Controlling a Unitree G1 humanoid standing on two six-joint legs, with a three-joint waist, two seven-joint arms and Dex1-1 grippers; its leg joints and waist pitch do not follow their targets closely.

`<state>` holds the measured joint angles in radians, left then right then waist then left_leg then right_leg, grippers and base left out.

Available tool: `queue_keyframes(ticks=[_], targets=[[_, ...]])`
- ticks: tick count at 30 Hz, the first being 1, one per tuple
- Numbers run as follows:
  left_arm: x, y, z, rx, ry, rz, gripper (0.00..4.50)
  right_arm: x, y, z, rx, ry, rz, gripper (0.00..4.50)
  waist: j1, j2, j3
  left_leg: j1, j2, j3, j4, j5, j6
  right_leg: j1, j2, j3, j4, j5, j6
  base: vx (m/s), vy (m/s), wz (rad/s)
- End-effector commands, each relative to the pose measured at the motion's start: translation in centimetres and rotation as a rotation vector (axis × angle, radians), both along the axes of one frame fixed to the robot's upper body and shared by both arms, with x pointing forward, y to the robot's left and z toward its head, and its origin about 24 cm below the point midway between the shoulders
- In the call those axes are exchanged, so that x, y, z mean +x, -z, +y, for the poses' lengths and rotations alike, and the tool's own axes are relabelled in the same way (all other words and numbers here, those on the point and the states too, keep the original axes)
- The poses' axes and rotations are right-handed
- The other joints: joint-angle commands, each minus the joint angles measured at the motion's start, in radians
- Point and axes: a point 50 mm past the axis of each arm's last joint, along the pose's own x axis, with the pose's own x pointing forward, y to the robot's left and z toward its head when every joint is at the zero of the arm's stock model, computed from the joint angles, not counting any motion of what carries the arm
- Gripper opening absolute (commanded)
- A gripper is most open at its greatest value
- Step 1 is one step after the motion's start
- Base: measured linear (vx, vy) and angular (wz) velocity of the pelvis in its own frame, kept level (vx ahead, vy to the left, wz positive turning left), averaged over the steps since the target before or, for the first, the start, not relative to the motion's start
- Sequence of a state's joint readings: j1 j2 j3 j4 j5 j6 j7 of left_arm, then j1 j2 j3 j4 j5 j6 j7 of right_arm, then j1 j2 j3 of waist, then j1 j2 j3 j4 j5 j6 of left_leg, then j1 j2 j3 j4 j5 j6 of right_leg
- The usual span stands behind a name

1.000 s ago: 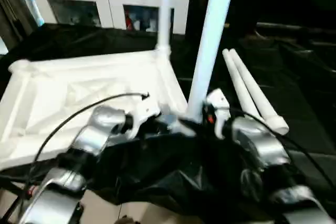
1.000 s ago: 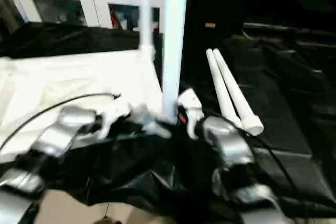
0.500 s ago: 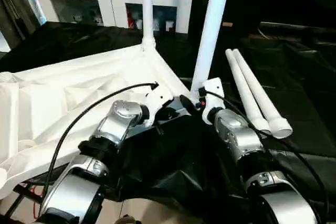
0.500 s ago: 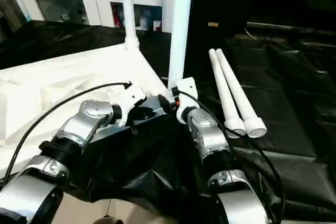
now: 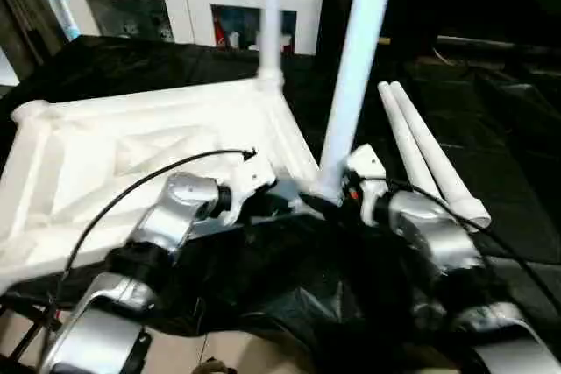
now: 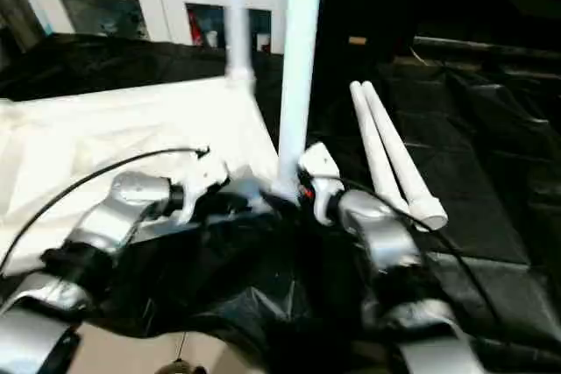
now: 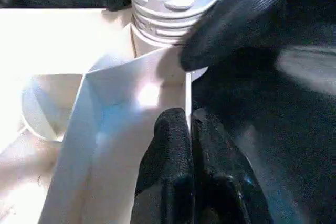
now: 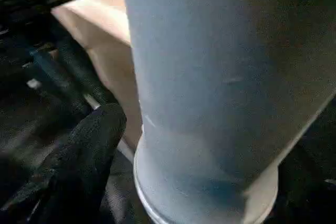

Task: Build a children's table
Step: Rotate leg to tighten

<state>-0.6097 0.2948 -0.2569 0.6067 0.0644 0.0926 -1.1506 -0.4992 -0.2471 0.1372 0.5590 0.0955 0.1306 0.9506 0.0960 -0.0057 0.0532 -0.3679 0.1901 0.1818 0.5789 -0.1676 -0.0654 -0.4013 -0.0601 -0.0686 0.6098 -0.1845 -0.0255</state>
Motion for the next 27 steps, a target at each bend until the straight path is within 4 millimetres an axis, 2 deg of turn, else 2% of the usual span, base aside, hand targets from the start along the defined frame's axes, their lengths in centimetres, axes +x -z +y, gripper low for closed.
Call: queue_keyframes(ticks=[1, 3, 6, 8, 10, 14, 17, 20, 21, 22, 24, 25, 26, 27], targets=[[-0.6, -0.7, -1.6, -0.057, 0.108, -0.025, 0.0, -1.0, -0.6, 1.6, 0.032, -0.168, 0.006, 3.92, 0.002, -0.006, -0.061, 0.01, 0.047, -0.014, -0.063, -0.211, 0.058, 0.051, -0.088, 0.052, -0.082, -0.251, -0.181, 0.0, 0.0, 0.0], [-0.8, -0.6, -1.2, -0.044, 0.126, -0.018, 0.0, -1.5, -0.6, 1.3, 0.023, -0.215, 0.021, 3.92, 0.006, -0.007, -0.062, 0.01, 0.048, -0.014, -0.062, -0.21, 0.062, 0.052, -0.088, 0.053, -0.083, -0.255, -0.175, 0.0, 0.0, 0.0], [-1.4, -0.5, -0.4, -0.028, 0.174, 0.002, 0.0, -2.2, -0.6, 0.9, 0.004, -0.275, 0.049, 3.61, 0.006, -0.006, -0.061, 0.009, 0.048, -0.013, -0.062, -0.203, 0.065, 0.049, -0.086, 0.051, -0.081, -0.25, -0.178, 0.0, 0.0, 0.0], [-1.5, -0.5, -0.3, -0.028, 0.186, 0.009, 0.0, -2.2, -0.6, 0.9, 0.003, -0.278, 0.051, 3.52, 0.006, -0.008, -0.06, 0.01, 0.047, -0.013, -0.062, -0.216, 0.056, 0.048, -0.087, 0.051, -0.083, -0.277, -0.175, 0.0, 0.0, 0.0], [-1.8, -0.6, -0.1, -0.029, 0.204, 0.02, 0.0, -2.2, -0.6, 0.9, 0.008, -0.281, 0.055, 3.2, 0.005, -0.007, -0.06, 0.012, 0.049, -0.015, -0.064, -0.226, 0.048, 0.046, -0.089, 0.052, -0.085, -0.303, -0.17, 0.0, 0.0, 0.0], [-1.9, -0.5, 0.1, -0.032, 0.207, 0.025, 0.0, -2.4, -0.6, 1.2, 0.021, -0.292, 0.072, 2.86, 0.005, -0.01, -0.062, 0.011, 0.048, -0.014, -0.063, -0.209, 0.048, 0.047, -0.087, 0.052, -0.081, -0.273, -0.173, 0.0, 0.0, 0.0], [-1.7, -0.5, 0.0, -0.037, 0.18, 0.017, 0.0, -2.4, -0.4, 1.4, 0.023, -0.276, 0.076, 2.78, 0.005, -0.01, -0.062, 0.01, 0.046, -0.014, -0.062, -0.2, 0.049, 0.048, -0.088, 0.052, -0.08, -0.261, -0.176, 0.0, 0.0, 0.0], [-1.0, -0.5, -0.4, -0.036, 0.113, -0.006, 0.0, -1.7, 0.0, 1.9, 0.027, -0.191, 0.075, 2.76, 0.002, -0.011, -0.059, 0.011, 0.044, -0.013, -0.062, -0.212, 0.043, 0.045, -0.088, 0.052, -0.085, -0.294, -0.17, 0.0, 0.0, 0.0], [-0.4, -0.6, -0.6, -0.04, 0.061, -0.02, 0.0, -1.0, 0.4, 2.1, 0.016, -0.101, 0.067, 2.75, 0.001, -0.012, -0.059, 0.012, 0.044, -0.015, -0.063, -0.224, 0.037, 0.046, -0.09, 0.051, -0.088, -0.326, -0.161, 0.0, 0.0, 0.0], [-0.4, -0.6, -0.6, -0.04, 0.061, -0.02, 0.0, -1.0, 0.4, 2.1, 0.016, -0.101, 0.067, 2.75, -0.004, -0.011, -0.056, 0.013, 0.043, -0.017, -0.066, -0.236, 0.026, 0.044, -0.09, 0.051, -0.09, -0.359, -0.156, 0.0, 0.0, 0.0], [0.5, -0.8, -1.2, -0.052, -0.022, -0.044, 0.0, 0.1, 1.0, 2.6, -0.003, 0.069, 0.059, 2.75, -0.011, -0.01, -0.056, 0.019, 0.042, -0.018, -0.065, -0.257, 0.012, 0.037, -0.091, 0.052, -0.096, -0.402, -0.147, 0.0, 0.0, 0.0], [1.1, -1.0, -1.6, -0.054, -0.07, -0.06, 0.0, 0.6, 1.3, 3.0, 0.004, 0.148, 0.062, 2.75, -0.014, -0.01, -0.056, 0.014, 0.04, -0.022, -0.067, -0.262, 0.004, 0.044, -0.093, 0.049, -0.096, -0.426, -0.139, 0.0, 0.0, 0.0], [1.6, -1.1, -2.1, -0.053, -0.117, -0.074, 0.0, 1.0, 1.5, 3.6, 0.018, 0.221, 0.07, 2.75, -0.017, -0.009, -0.054, 0.018, 0.04, -0.02, -0.066, -0.275, 0.001, 0.036, -0.093, 0.051, -0.103, -0.456, -0.128, 0.0, 0.0, 0.0], [1.6, -1.1, -2.1, -0.053, -0.117, -0.074, 0.0, 1.0, 1.5, 3.6, 0.018, 0.221, 0.07, 2.74, -0.019, -0.009, -0.055, 0.022, 0.039, -0.02, -0.065, -0.281, -0.002, 0.033, -0.093, 0.051, -0.104, -0.468, -0.126, 0.0, 0.0, 0.0]])
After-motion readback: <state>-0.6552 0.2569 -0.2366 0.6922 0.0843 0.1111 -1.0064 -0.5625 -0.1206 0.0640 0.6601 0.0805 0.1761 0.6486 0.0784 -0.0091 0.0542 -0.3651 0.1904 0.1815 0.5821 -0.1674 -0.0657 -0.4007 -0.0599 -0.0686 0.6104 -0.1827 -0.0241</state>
